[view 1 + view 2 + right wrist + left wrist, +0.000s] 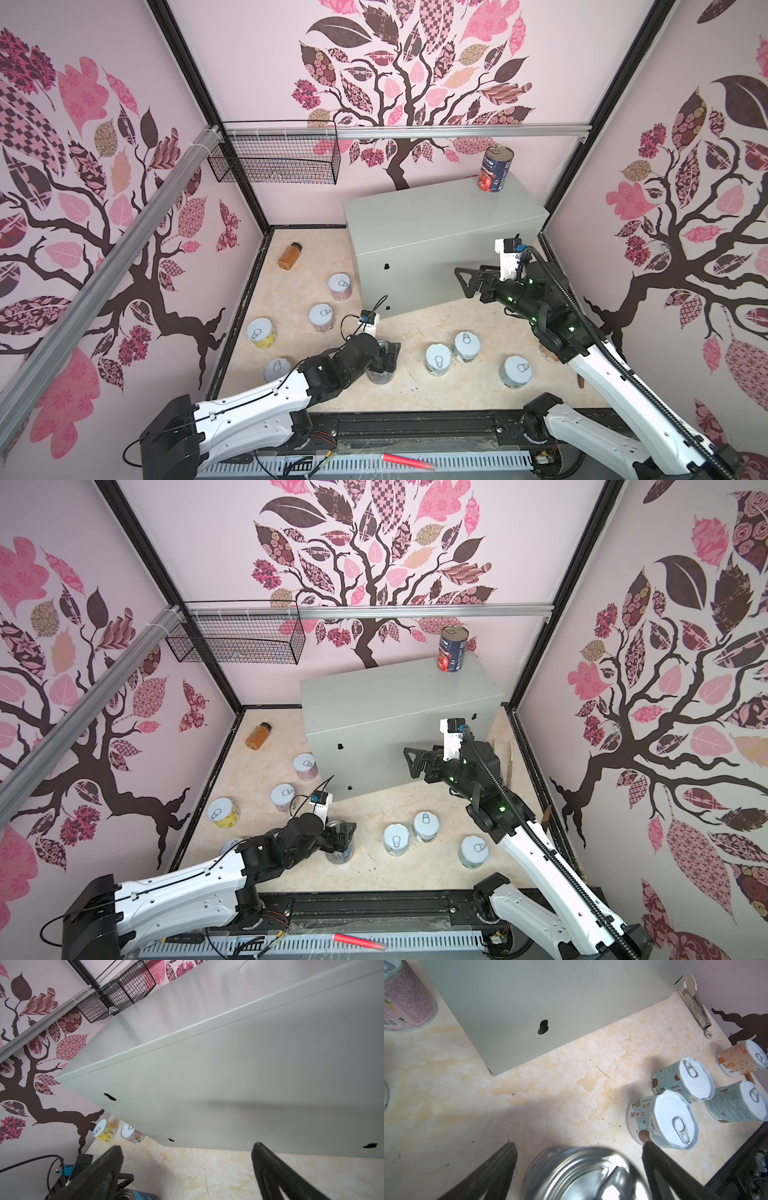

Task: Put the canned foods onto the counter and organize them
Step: 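Close the left gripper on the silver can rim and lift it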

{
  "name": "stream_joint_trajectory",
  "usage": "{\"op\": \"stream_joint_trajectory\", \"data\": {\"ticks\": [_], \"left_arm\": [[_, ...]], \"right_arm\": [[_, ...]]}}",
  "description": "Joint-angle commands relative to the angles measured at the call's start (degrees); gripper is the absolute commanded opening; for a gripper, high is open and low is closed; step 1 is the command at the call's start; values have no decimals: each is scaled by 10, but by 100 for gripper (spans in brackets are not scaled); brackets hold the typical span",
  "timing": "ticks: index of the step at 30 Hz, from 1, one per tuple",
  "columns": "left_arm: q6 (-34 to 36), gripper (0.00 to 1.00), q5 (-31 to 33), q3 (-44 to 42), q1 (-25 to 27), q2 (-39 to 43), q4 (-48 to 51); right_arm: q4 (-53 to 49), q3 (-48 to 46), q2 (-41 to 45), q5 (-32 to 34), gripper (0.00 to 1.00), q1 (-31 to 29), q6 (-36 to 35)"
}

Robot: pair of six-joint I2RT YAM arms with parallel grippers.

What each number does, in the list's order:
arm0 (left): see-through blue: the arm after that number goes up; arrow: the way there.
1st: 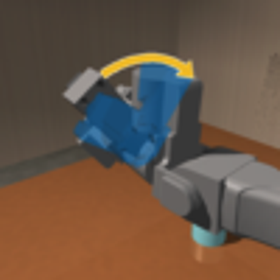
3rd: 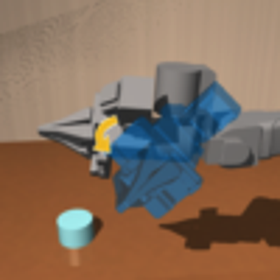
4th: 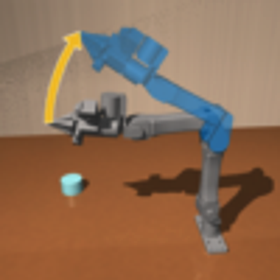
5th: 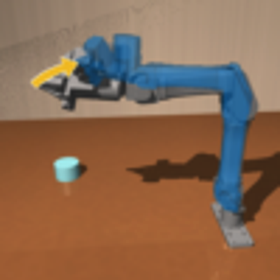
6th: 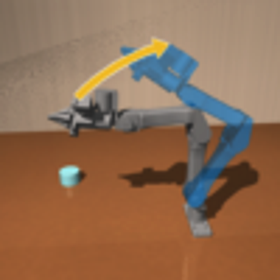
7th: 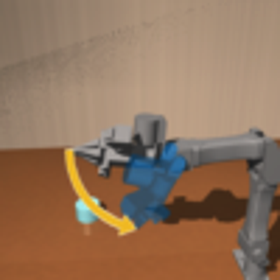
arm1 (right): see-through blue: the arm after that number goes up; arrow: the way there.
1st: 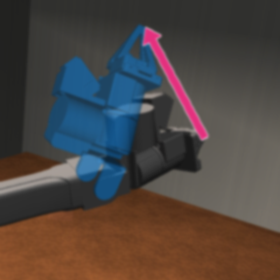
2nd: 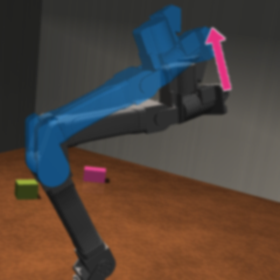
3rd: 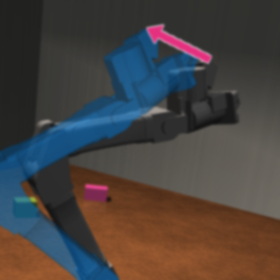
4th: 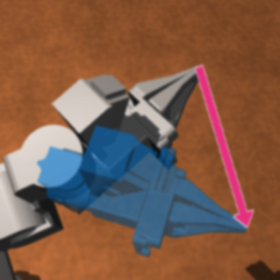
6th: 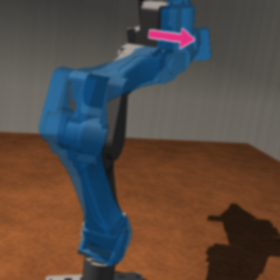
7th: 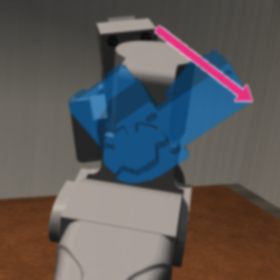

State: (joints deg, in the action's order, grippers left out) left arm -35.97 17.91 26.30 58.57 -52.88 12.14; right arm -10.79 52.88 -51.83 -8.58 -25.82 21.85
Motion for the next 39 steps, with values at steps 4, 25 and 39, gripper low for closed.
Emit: {"op": "stream_joint_trajectory", "data": {"ticks": [4, 25, 39], "left_arm": [[3, 98, 17, 28, 3, 48, 56], [51, 98, -21, -31, 32, 130, 106], [83, 98, -8, -81, 52, 105, 22]], "right_arm": [[13, 8, -6, 0, 100, -4, -6], [3, 5, -6, 3, 100, -4, -7], [-1, 0, -10, 5, 100, -5, -14]]}}
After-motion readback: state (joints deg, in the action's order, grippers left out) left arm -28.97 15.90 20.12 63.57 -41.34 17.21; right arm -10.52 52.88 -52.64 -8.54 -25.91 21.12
